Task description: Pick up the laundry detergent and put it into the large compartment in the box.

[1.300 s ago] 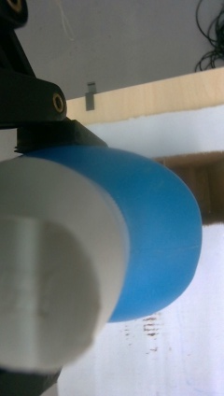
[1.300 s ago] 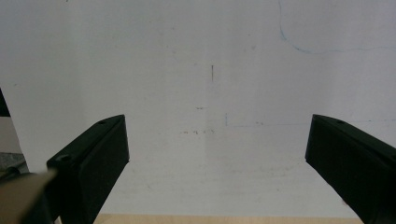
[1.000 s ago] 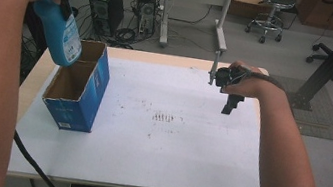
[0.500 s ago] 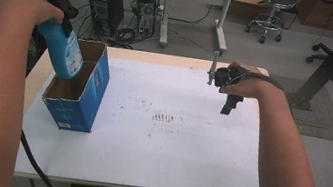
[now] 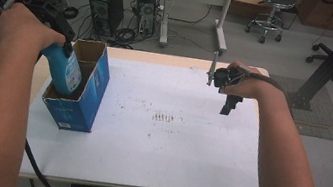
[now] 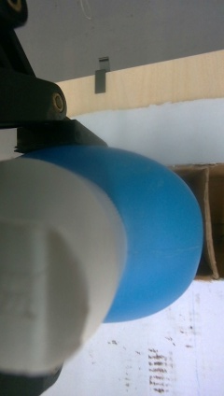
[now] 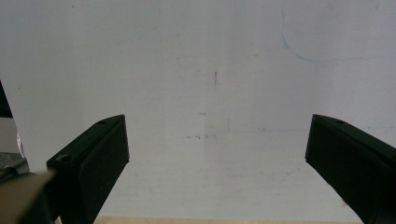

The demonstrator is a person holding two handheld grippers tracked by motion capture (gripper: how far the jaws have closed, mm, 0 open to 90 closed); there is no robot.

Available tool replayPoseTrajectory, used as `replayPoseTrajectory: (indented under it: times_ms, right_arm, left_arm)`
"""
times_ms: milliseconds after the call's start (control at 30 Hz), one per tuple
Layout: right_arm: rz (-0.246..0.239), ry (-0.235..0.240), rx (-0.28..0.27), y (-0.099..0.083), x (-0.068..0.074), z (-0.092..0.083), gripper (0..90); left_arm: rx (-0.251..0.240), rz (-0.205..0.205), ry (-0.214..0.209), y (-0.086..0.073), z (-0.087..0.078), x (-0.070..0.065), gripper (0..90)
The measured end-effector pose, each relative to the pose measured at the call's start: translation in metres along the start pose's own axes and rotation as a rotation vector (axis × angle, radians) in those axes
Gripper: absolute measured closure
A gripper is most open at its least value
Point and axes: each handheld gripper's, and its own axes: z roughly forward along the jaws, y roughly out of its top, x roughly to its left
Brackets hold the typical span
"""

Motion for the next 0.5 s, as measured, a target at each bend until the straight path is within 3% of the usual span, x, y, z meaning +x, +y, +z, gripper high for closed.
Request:
replayPoseTrajectory:
  times_ms: [500]
  right_arm:
    - [-0.005,-0.003,-0.004,0.001,0.001,0.000,6.0]
  left_arm:
    - [0.003,-0.003,-0.006,-0.003,0.034,-0.003,37.9]
